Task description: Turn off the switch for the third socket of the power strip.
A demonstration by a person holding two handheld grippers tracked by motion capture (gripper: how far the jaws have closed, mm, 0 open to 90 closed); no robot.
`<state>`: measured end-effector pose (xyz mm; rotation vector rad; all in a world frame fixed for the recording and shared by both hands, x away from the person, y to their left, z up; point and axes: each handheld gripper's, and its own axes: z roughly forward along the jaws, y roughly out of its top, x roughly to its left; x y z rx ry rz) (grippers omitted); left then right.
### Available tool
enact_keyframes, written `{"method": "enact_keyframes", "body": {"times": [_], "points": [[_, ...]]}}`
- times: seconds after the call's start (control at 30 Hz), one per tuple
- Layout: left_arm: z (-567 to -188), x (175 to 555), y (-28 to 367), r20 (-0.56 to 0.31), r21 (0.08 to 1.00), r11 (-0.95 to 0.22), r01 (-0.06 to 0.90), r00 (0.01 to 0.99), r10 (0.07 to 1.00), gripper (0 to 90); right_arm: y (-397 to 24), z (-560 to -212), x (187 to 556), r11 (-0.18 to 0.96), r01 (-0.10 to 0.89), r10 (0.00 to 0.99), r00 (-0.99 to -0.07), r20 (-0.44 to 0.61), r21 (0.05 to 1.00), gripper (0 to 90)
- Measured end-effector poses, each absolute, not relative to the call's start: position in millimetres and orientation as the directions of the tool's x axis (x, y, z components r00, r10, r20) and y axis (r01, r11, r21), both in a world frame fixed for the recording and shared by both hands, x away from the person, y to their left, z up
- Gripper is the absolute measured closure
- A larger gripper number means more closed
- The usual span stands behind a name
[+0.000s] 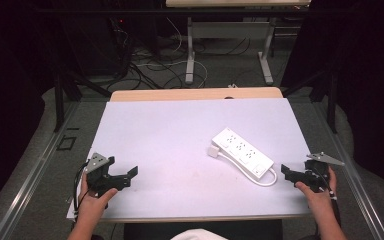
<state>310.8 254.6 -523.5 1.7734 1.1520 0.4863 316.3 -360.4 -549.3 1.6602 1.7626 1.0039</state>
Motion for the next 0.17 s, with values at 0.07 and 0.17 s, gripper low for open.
{"method": "enact_keyframes", "body": {"times": [0.07, 0.17], "points": [[-523.5, 311.0, 254.7, -0.152, 0.861, -0.123, 0.494, 0.48, 0.864, 0.6, -360.2, -549.9, 316.6, -0.023, 0.609, 0.986, -0.116, 0.118, 0.793, 0.0], [-523.5, 311.4, 254.9, -0.152, 0.861, -0.121, 0.494, 0.477, 0.866, 0.6, -359.6, -551.1, 317.3, -0.025, 0.598, 0.987, -0.112, 0.114, 0.801, 0.0]]}}
